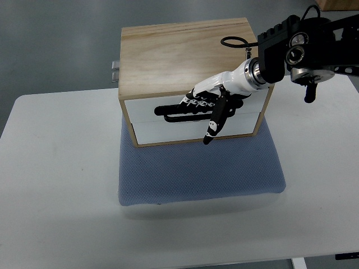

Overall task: Open wood drawer with right hand
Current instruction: 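Lower the right hand and hook fingers around the upper black handle, then pull the upper white drawer toward the robot with the right hand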

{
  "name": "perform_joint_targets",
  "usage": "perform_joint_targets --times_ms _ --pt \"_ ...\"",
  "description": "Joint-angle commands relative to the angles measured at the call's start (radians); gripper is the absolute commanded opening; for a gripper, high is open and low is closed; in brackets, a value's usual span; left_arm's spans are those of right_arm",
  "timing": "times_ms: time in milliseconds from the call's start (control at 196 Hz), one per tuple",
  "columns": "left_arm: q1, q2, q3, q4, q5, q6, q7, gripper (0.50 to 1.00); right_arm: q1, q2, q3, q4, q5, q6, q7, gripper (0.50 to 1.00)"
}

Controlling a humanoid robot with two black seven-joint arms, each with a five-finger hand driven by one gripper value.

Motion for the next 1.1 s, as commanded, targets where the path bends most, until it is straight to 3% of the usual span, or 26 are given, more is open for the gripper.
perform_joint_targets --times_ms 0,510,780,973,1096 --pt "0.001 0.0 0.001 0.0 0.0 0.0 0.0 1.0 0.0 -0.002 -0.001 0.0 0.001 0.0 -0.001 0.94" --pt "-0.001 0.0 -0.001 0.0 0.0 0.0 0.0 1.0 0.001 -0.005 -0.005 0.0 0.001 0.026 -0.023 0.94" --pt "0.001 0.0 0.001 0.0 0.0 0.0 0.0 1.0 0.006 -0.019 -0.005 0.0 0.001 0.147 -0.023 0.942" --pt "0.001 0.0 -0.001 0.0 0.0 0.0 0.0 1.0 0.009 -0.019 -0.005 0.0 0.001 0.176 -0.023 0.942" --pt "-0.001 0.0 -0.001 0.0 0.0 0.0 0.0 1.0 0.015 -0.022 -0.008 0.002 0.001 0.231 -0.021 0.942"
